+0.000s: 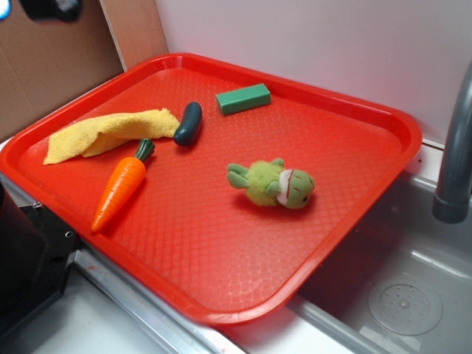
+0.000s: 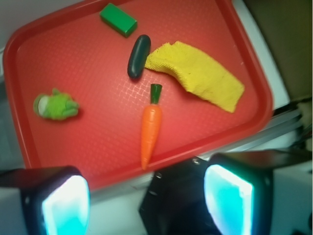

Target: Grab the carrot.

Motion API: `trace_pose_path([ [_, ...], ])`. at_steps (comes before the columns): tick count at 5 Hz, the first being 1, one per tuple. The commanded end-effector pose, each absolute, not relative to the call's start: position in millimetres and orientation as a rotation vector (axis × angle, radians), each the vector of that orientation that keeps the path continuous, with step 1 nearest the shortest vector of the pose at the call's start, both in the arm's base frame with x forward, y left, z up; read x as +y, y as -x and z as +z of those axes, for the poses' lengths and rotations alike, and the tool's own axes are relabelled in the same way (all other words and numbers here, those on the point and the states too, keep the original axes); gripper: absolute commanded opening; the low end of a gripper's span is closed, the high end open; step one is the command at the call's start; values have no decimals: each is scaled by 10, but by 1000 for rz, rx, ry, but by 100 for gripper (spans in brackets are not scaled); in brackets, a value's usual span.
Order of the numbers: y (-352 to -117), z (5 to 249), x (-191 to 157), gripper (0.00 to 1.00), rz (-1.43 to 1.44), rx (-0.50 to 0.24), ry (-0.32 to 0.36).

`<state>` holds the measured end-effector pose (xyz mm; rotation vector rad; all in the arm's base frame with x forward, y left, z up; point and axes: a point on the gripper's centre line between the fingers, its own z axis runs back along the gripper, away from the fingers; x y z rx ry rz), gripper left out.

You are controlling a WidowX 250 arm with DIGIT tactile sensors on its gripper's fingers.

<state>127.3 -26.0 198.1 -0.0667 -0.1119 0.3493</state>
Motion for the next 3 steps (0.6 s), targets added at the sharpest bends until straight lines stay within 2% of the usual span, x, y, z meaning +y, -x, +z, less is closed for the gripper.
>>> trace_pose_path([
  [1, -1564, 1415, -62, 100, 488, -117, 68],
  [3, -1536, 745, -101, 100, 478, -89, -13],
])
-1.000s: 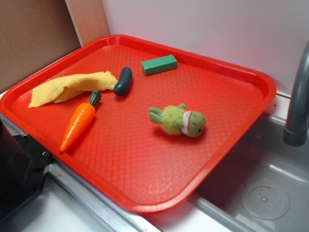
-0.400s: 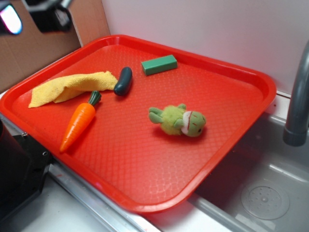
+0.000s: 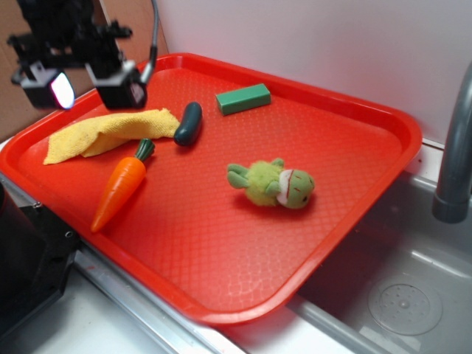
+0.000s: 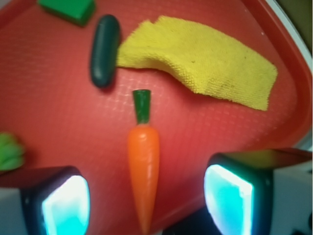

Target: Grab the carrot.

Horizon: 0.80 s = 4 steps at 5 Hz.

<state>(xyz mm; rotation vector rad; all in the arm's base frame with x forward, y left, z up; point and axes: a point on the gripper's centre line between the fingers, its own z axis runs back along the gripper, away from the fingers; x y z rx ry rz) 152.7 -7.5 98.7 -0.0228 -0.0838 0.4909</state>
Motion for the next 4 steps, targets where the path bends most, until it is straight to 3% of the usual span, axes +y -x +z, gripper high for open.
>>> trace_pose_path([
  [1, -1516, 467, -112, 100, 474, -48, -12],
  [2, -1554, 294, -193, 100, 448, -44, -35],
  [3, -1593, 195, -217, 16, 464, -36, 5],
  [4, -1612, 179, -204, 0, 481, -41, 25],
])
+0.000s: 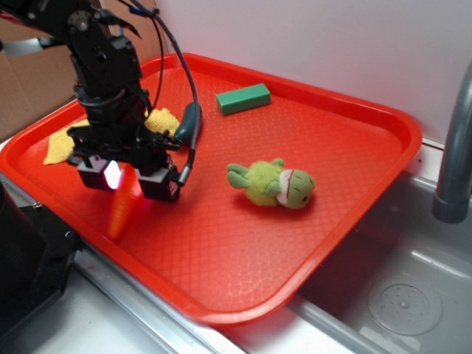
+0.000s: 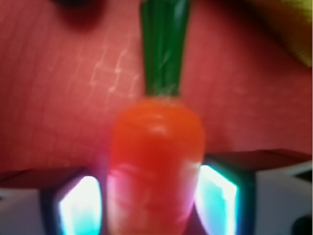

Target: Grab the carrot.

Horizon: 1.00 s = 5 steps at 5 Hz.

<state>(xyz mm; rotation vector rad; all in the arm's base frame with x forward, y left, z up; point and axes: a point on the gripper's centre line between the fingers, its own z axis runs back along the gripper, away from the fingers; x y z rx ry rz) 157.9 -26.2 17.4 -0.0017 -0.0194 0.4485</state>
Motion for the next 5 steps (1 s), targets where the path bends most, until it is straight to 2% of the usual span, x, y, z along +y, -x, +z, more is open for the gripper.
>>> trace_pose_path([
  [1, -1657, 96, -181, 0, 493, -36, -27],
  [2, -1750, 345, -248, 0, 463, -20, -42],
  [4, -1873, 1150, -333, 0, 227, -2, 58],
  [5, -1845, 1648, -376, 0, 118, -64, 86],
])
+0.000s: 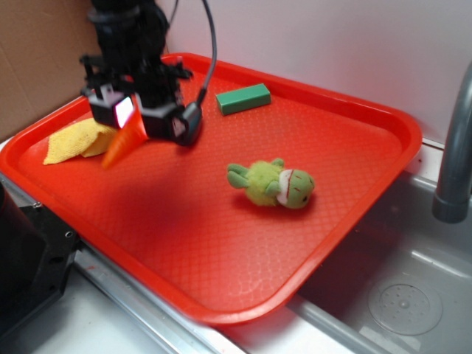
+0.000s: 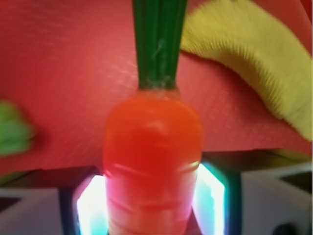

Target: Grab the carrot.

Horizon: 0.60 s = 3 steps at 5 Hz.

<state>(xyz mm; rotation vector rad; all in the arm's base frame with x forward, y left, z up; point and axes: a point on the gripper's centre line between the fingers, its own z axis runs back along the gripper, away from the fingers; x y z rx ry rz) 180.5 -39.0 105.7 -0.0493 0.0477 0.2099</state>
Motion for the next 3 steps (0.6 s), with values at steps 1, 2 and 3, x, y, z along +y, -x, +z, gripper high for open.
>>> trace_pose_path([
  [1, -1787, 1951, -340, 0, 137, -96, 78],
  [2, -1786, 1992, -305, 0, 146, -79, 111],
  [3, -1854, 1900, -260, 0, 221, -11, 100],
])
